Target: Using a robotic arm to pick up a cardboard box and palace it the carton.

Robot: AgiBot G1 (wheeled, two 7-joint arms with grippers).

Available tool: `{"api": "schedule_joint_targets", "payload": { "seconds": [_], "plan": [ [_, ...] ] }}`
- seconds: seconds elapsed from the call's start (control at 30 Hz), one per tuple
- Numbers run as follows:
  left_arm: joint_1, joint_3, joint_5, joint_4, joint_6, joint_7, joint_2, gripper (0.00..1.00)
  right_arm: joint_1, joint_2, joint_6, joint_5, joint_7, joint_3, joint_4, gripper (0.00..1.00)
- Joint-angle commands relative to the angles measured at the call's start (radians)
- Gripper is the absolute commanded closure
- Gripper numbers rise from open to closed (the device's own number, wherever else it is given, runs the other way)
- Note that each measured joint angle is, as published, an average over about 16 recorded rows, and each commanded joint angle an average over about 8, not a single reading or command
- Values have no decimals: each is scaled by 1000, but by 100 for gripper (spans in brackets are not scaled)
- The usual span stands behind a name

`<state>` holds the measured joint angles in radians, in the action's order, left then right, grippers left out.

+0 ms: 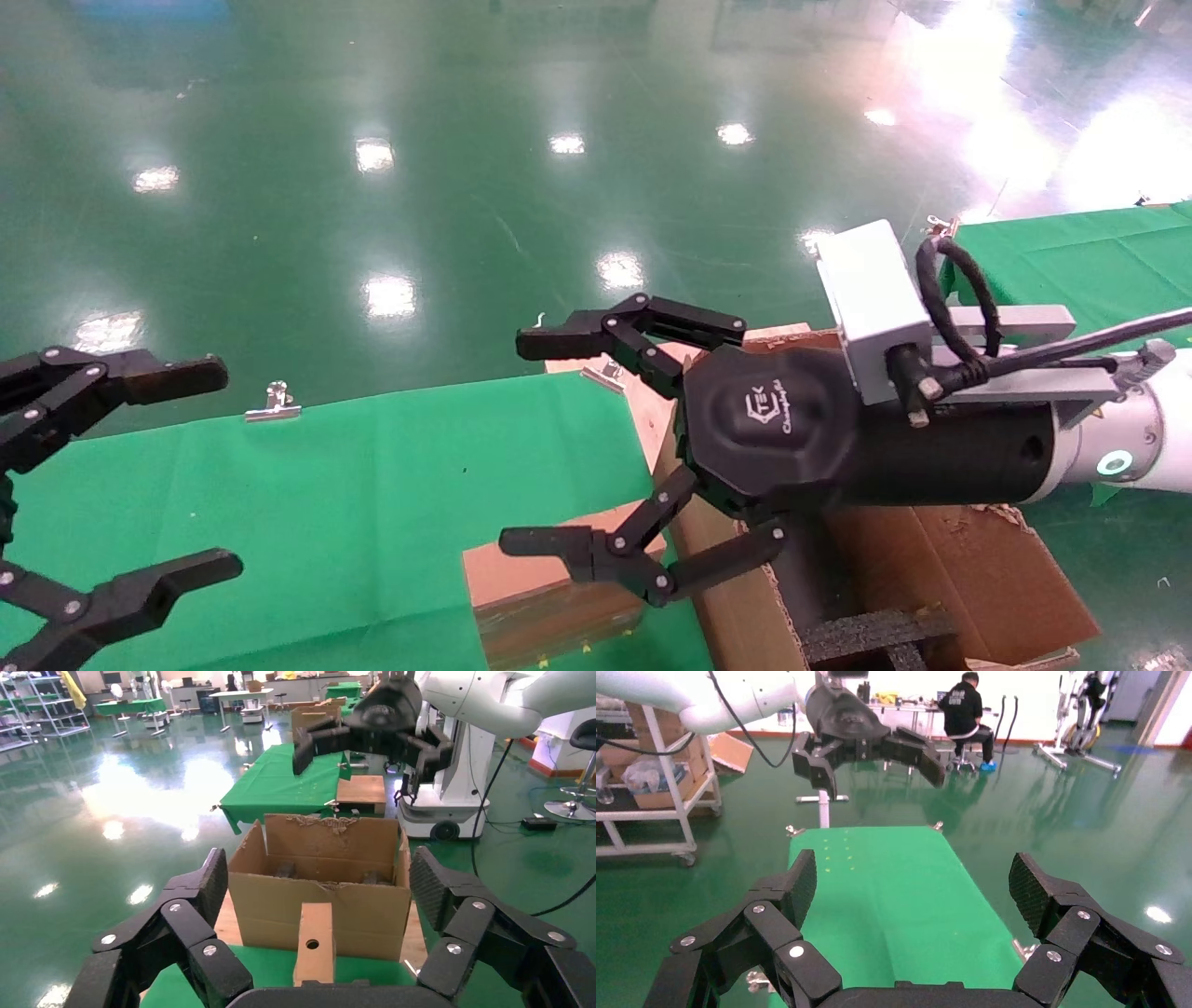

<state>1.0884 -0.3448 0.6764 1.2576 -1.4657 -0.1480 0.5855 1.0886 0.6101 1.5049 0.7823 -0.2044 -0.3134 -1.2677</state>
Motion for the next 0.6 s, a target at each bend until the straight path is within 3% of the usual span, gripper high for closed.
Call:
{"api": "schedule_joint_targets", "payload": {
  "seconds": [0.03,0.3,0.6],
  "plan": [
    [0,0,0,0,0,0,0,100,-2,-2,1,10,-3,-6,4,0],
    [0,0,0,0,0,0,0,100,100,27,60,191,-32,-119,52,0],
    [0,0,0,0,0,0,0,100,256,118,75,406,-9,-302,132,0]
  ]
}}
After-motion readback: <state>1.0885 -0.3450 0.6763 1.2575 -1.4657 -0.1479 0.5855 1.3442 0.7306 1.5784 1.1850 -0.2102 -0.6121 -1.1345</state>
